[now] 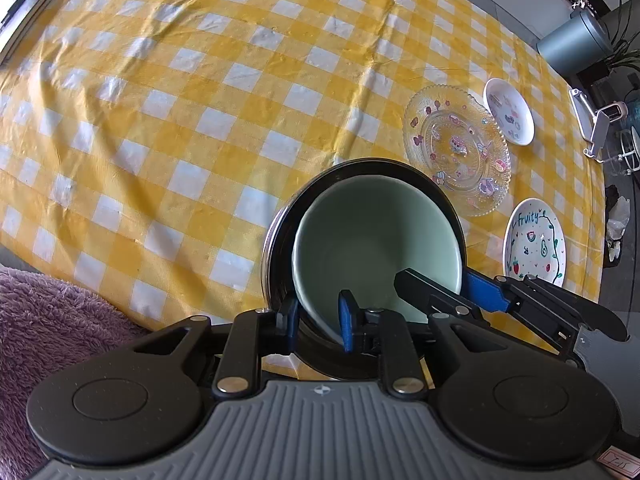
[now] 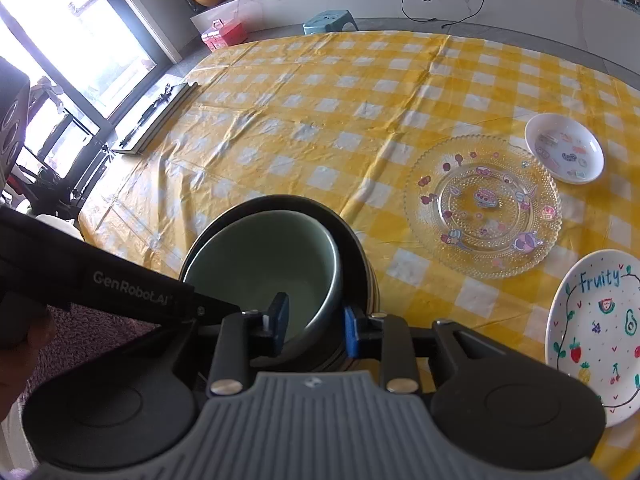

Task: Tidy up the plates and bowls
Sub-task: 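Lower the pale green bowl into the nested steel bowls with the left tool, then open the left tool to release the pale green bowl's rim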

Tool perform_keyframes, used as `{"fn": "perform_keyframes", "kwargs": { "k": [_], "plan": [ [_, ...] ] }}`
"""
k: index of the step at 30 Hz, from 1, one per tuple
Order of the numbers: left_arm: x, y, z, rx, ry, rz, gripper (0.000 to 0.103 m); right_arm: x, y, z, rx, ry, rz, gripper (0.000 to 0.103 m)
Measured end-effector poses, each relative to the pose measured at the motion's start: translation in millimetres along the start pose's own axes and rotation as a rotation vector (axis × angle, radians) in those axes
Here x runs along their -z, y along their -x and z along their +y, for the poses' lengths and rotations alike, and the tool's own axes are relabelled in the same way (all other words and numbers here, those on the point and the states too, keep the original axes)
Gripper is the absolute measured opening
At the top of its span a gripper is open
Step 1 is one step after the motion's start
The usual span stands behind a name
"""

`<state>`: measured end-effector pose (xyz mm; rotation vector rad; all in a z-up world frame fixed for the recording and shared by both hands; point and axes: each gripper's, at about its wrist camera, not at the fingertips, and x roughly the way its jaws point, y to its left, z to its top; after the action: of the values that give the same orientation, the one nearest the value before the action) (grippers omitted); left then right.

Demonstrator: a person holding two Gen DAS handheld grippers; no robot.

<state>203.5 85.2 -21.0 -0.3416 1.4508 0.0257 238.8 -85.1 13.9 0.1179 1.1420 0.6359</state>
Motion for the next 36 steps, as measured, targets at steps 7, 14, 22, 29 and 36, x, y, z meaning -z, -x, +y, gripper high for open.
{"fn": "perform_keyframes", "kwargs": {
  "k": [7, 14, 22, 29, 36],
  "plan": [
    [-4, -1, -1, -0.020, -0.025, -0.014, 0.024, -1, 5, -2, -0.027, -0.013, -0.011, 0.034],
    [-4, 0, -8, -0.073, -0.098, -0.060, 0.024, -2, 19, -5, -0.043, -0.013, -0.061, 0.042],
    [0, 17, -11, -0.062, -0.135, -0.103, 0.036, -7, 34, -21, -0.052, -0.065, -0.125, 0.047],
    [15, 38, -21, -0.008, -0.216, -0.213, 0.043, -7, 46, -32, -0.043, -0.109, -0.190, 0.050],
    [38, 51, -36, 0.161, -0.246, -0.300, 0.043, 0, 54, -48, 0.027, -0.164, -0.235, 0.050]
  ]
}}
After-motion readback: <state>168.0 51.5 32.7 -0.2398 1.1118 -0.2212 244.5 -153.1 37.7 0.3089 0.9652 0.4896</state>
